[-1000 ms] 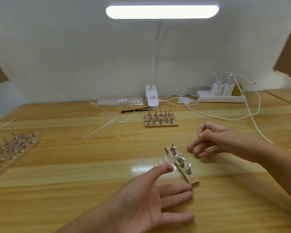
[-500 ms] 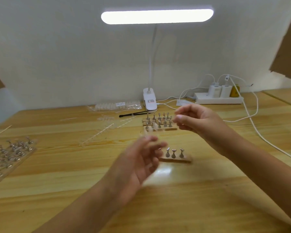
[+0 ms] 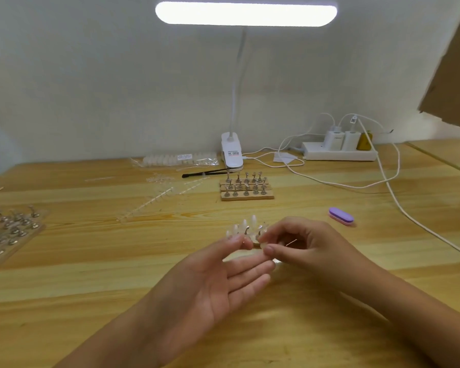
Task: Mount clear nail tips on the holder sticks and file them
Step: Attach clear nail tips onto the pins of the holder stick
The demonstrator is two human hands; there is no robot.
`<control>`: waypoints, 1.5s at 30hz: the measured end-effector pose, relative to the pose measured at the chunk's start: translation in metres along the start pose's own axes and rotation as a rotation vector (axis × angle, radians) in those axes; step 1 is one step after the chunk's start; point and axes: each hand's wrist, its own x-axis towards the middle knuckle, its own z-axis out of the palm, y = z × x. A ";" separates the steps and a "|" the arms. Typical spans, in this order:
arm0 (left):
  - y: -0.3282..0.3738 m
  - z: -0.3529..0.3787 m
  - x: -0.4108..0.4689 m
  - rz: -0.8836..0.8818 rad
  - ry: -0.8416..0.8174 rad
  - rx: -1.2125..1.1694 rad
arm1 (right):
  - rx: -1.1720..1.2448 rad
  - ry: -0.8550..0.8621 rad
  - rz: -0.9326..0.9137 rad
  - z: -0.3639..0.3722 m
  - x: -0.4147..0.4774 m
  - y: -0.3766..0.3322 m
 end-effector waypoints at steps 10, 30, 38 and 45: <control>-0.001 -0.002 0.002 -0.014 0.079 0.003 | 0.073 -0.141 -0.026 -0.014 -0.001 -0.005; -0.010 -0.004 0.011 0.057 0.249 0.020 | -0.067 -0.014 -0.058 -0.041 0.018 0.045; -0.011 -0.003 0.012 0.042 0.271 0.077 | -0.039 -0.023 -0.066 -0.037 0.018 0.048; -0.011 -0.001 0.012 0.038 0.291 0.076 | -0.048 -0.041 -0.056 -0.032 0.021 0.051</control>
